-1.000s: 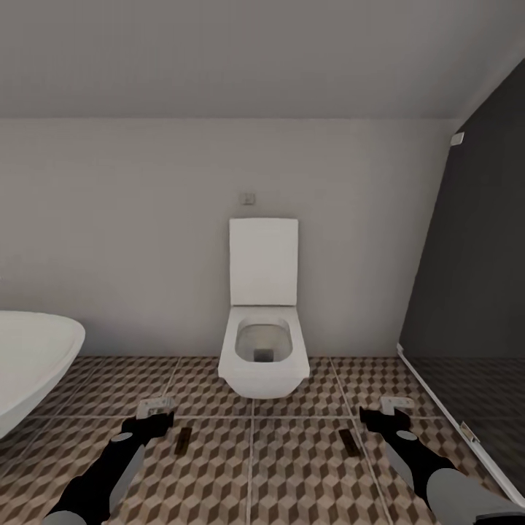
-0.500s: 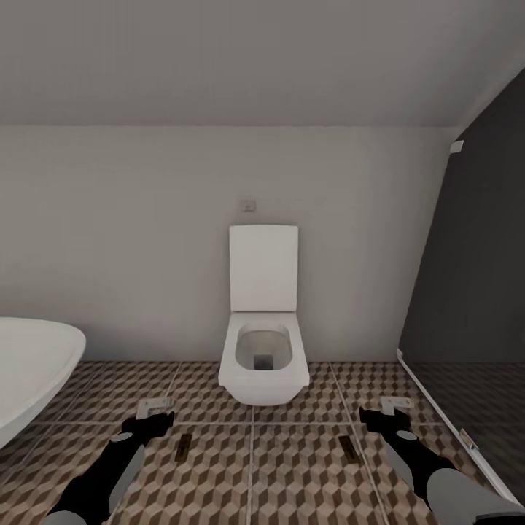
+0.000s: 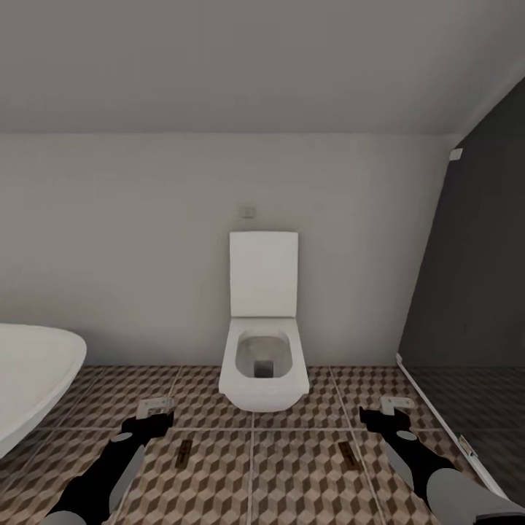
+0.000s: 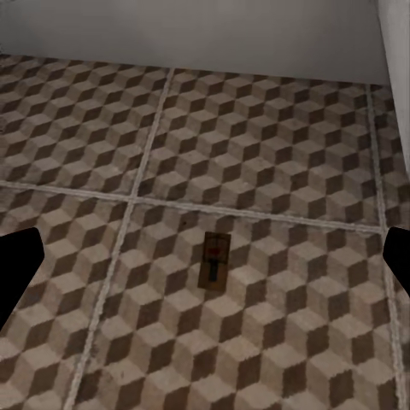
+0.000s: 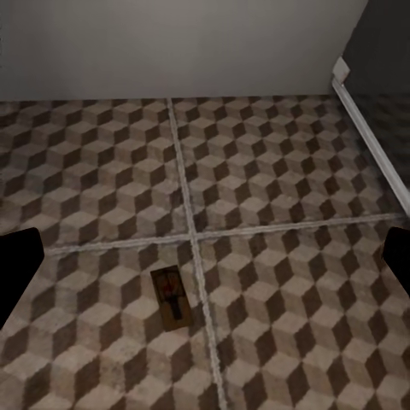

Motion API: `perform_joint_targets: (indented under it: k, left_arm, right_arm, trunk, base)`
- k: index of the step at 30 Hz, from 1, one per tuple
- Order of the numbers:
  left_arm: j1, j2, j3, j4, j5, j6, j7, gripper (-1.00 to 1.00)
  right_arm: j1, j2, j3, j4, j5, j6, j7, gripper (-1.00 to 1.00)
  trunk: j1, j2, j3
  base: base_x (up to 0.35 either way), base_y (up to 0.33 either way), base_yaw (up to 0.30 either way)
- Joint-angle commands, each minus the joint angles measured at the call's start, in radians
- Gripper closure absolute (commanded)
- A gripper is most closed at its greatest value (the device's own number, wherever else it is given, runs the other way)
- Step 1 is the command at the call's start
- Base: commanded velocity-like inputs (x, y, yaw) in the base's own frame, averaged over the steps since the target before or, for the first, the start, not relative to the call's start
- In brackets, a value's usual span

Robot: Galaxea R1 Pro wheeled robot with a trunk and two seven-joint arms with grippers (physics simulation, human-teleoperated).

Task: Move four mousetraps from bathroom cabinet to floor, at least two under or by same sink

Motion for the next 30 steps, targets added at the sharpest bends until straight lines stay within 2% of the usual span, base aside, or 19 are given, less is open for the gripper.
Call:
perform_joint_targets:
  k: [1,16,25,30]
  left_arm:
    - [0.000,0.002,-0.007,-0.002,0.011,0.004,0.010,-1.00]
    - [0.000,0.001,-0.004,0.013,0.016,0.005,0.009,-1.00]
    - [0.000,0.000,-0.006,0.056,0.015,0.013,0.010,-1.00]
    - [0.002,0.001,-0.008,0.184,0.023,0.008,0.008,-1.00]
  right_arm:
    - [-0.001,-0.001,0.009,0.001,-0.010,-0.003,-0.004,-1.00]
    - [-0.001,0.000,0.007,0.004,-0.015,-0.003,-0.004,-1.00]
    - [-0.001,-0.002,0.010,0.112,-0.008,-0.030,-0.003,-1.00]
    - [0.007,-0.006,0.011,0.195,-0.004,-0.046,-0.003,-1.00]
  trunk:
    - [-0.004,0.007,0.002]
    - [-0.062,0.112,0.049]
    - [-0.096,0.175,0.077]
    - [-0.115,0.210,0.093]
  base:
    - [0.000,0.000,0.000]
    - [0.000,0.000,0.000]
    - [0.000,0.000,0.000]
    - [0.000,0.000,0.000]
